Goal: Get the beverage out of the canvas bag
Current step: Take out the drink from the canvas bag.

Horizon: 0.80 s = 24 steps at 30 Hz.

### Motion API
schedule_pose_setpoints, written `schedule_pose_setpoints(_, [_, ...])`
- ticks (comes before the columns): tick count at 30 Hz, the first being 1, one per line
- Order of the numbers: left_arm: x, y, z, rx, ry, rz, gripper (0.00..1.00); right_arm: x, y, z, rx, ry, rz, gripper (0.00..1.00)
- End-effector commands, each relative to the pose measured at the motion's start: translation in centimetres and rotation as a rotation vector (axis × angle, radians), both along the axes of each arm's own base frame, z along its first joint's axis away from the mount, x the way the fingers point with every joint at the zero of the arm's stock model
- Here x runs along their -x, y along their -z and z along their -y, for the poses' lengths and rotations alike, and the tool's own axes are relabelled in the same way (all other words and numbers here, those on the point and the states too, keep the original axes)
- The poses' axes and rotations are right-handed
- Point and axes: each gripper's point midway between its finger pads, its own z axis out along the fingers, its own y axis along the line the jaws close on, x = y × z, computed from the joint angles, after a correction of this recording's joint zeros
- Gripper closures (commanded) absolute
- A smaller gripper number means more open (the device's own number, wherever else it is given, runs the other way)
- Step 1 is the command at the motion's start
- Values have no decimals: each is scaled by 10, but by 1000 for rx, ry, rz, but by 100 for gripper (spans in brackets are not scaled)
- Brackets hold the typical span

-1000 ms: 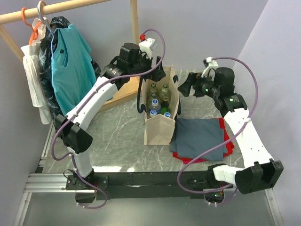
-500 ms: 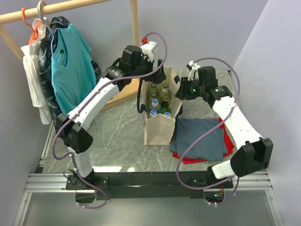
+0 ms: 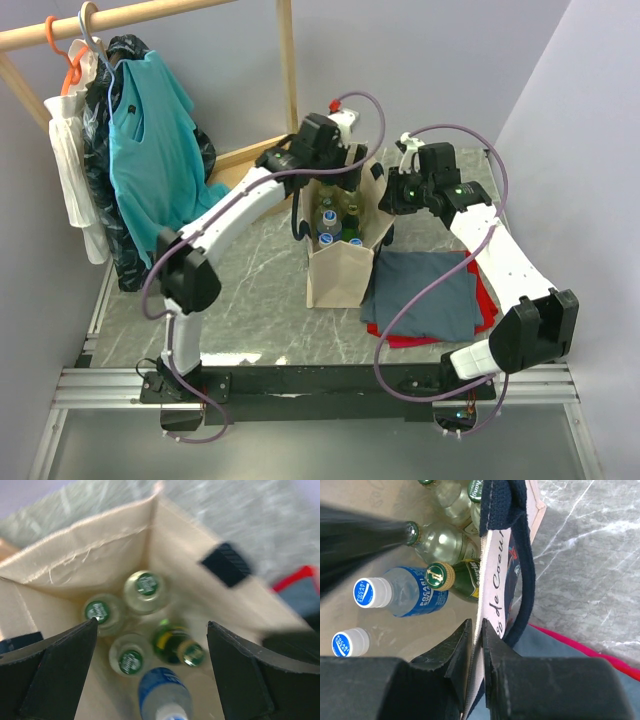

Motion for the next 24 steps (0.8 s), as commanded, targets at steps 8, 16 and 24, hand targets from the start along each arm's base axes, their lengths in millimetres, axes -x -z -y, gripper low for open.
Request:
schedule_pose_setpoints(8, [-38,27,-29,-146,-210,30,4,0,-21,-6,0,-31,80,79])
schedule_pose_setpoints(16, [-50,40,-37,-29,-192,-72,4,-1,-18,-6,10,-26,80,78])
schedule_pose_setpoints(24, [-56,50,-37,-4,-186,-105,3,-4,-18,-6,13,-25,79,77])
